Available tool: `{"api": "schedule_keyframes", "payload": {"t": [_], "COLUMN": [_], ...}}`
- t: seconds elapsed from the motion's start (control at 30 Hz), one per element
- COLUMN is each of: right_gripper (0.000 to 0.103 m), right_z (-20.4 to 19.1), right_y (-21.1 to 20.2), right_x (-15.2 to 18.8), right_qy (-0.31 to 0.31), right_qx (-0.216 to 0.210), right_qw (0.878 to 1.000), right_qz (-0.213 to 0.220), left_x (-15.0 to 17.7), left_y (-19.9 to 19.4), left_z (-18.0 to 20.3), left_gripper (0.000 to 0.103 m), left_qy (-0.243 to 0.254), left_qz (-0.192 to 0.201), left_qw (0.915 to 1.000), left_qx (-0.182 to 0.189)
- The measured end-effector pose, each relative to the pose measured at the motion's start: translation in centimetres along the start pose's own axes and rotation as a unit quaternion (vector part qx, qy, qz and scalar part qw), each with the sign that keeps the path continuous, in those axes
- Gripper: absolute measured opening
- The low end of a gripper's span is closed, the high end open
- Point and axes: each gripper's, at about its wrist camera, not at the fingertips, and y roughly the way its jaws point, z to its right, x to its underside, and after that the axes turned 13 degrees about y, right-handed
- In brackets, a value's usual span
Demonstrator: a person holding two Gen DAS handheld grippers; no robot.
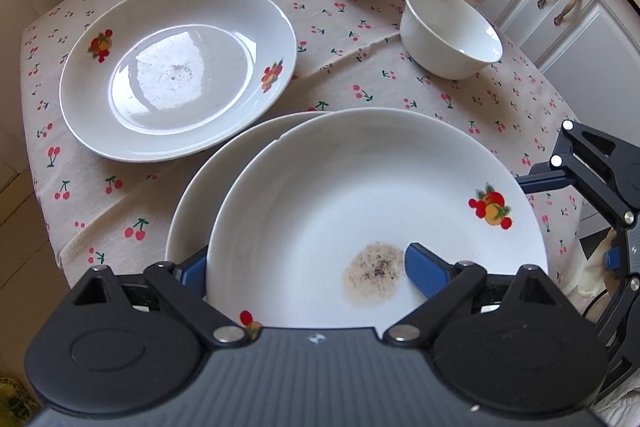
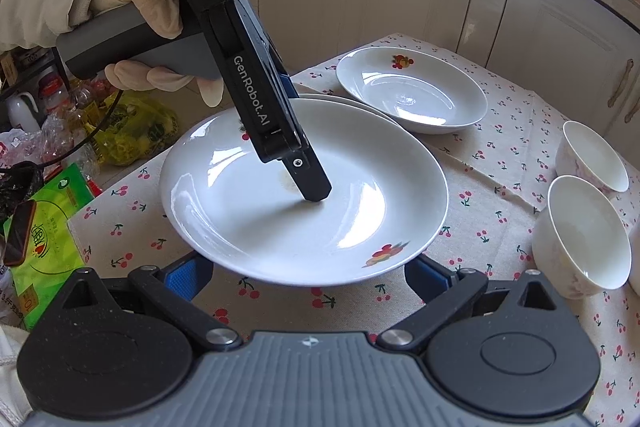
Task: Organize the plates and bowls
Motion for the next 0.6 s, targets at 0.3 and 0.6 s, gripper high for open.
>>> {"api": "schedule_keyframes", "payload": {"t": [0.3, 0.6], "right_gripper": [0.103, 0.103], "right_z": [0.14, 0.01], "right_y": [-0.06, -0.03], "right_x": [0.08, 0.09], "right_qy": [0.002, 0.002], "right_qx": [-0.003, -0.001], "right_qw": [1.000, 1.000], "right_qz": [0.006, 0.007], "left_x": [-0.03, 0.11], "left_y": [-0.18, -0.55], "left_z": [0.02, -0.36], "left_gripper": [0.095, 0.095], "left_qy": [-0.002, -0.007], "left_qz": [-0.003, 0.000], "left_qw": [1.0000, 1.0000], "left_qx": [-0.008, -0.006]}}
